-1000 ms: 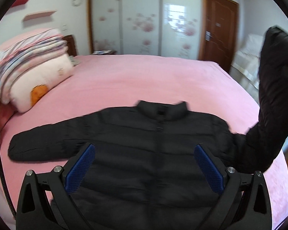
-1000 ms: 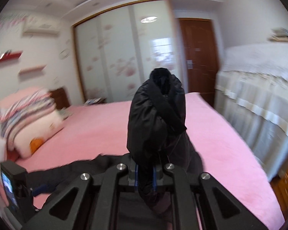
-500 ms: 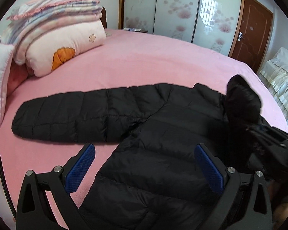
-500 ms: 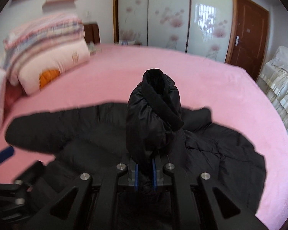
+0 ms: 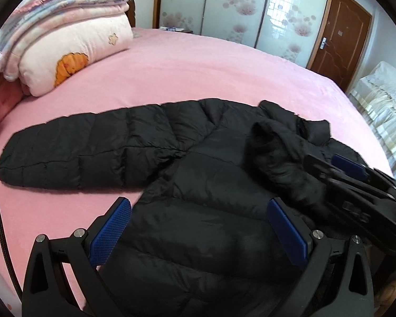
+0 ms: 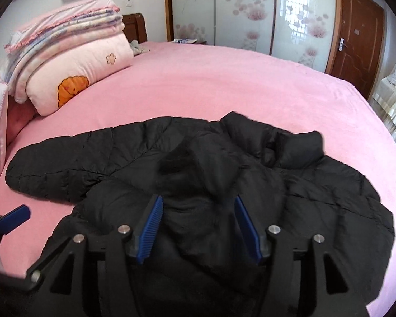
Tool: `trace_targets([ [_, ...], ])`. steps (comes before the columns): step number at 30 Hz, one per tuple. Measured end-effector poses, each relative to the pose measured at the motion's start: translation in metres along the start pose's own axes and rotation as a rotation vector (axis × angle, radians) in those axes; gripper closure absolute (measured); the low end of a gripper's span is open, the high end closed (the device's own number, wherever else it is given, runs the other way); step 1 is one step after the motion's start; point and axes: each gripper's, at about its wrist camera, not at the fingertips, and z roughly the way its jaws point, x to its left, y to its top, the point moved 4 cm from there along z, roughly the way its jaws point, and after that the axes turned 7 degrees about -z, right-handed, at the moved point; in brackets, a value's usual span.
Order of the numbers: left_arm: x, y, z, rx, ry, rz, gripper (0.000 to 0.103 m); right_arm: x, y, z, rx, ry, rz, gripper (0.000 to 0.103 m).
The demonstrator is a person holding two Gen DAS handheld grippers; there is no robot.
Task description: Fold large clothes
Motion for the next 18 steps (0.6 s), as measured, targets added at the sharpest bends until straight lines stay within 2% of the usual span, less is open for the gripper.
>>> trace_targets([
  [6,-0.020,-0.001,0.006,0.038,-0.096,-0.003,0.001,-0.047,-0.023,-0.048,-0.047,0.008,0.090,0.046],
  [11,-0.040,0.003,0.025,0.089,-0.176,-0.012,0.001,-0.093,-0.056,-0.085,-0.064,-0.031,0.184,0.045],
  [15,-0.055,0.007,0.052,0.140,-0.184,-0.002,0.001,-0.128,-0.085,-0.108,-0.060,-0.065,0.258,0.045],
  [18,-0.068,0.009,0.076,0.188,-0.180,0.015,0.001,-0.156,-0.110,-0.122,-0.053,-0.134,0.299,0.038],
])
